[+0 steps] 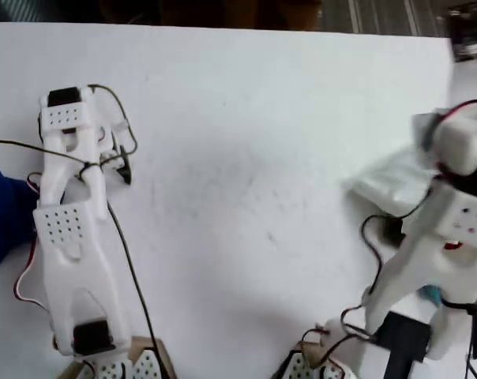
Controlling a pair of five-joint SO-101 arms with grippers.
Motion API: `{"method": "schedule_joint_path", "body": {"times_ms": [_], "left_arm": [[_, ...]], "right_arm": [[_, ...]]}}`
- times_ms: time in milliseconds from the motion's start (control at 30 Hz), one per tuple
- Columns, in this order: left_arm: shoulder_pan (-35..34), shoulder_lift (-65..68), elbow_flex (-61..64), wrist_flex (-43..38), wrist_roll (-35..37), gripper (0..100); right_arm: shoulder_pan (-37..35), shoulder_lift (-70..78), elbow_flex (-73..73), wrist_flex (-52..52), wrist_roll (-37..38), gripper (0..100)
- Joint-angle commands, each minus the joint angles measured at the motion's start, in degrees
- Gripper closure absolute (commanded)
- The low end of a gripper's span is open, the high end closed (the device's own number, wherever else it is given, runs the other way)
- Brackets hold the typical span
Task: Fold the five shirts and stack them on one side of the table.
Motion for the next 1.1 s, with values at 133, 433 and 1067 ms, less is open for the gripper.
{"method": "schedule_joint_path", "body": {"times_ms": [133, 433, 1067], "left_arm": [[-0.1, -2.1, 6.5, 0.7, -0.7, 81], [-10.6, -22.9, 16.2, 0.7, -8.3, 80], [-38.5, -25.6, 12.2, -9.8, -24.0, 80]], "right_arm": [[-14.8, -9.1, 11.6, 0.9, -7.7, 76.8], [-16.2, -10.8, 17.2, 0.9, -7.5, 76.8], [-16.5, -10.8, 22.7, -2.1, -7.5, 76.8]]}}
